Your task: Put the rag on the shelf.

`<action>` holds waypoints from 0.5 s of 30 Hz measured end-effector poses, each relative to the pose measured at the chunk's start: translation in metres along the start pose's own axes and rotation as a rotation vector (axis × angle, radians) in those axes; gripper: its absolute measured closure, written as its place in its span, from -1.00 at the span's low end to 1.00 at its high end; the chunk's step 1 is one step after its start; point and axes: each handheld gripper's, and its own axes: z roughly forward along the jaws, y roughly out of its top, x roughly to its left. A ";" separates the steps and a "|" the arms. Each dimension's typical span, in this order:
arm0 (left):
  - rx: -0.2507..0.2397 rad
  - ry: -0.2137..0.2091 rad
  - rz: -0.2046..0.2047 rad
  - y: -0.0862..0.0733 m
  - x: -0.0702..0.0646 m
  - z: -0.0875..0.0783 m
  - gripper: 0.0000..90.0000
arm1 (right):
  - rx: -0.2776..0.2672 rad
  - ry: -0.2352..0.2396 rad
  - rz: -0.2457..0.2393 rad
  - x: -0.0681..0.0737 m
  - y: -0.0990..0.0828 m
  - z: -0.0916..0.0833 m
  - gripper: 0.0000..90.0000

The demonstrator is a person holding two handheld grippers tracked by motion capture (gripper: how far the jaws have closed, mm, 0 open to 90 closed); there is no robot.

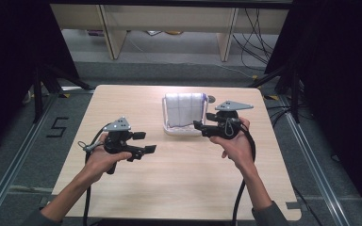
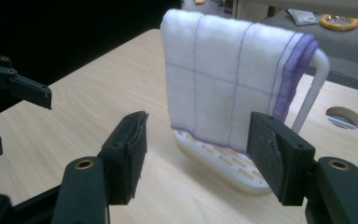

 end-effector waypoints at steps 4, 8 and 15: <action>0.010 0.008 -0.002 -0.008 0.000 0.001 -0.40 | 0.017 -0.009 0.004 0.002 -0.009 0.003 -0.13; 0.012 0.008 0.000 -0.013 -0.001 0.002 -0.41 | 0.026 -0.004 -0.011 0.002 -0.013 0.005 -0.14; 0.014 0.013 0.005 -0.019 -0.004 0.002 -0.42 | 0.039 0.002 -0.007 0.008 -0.020 0.001 -0.14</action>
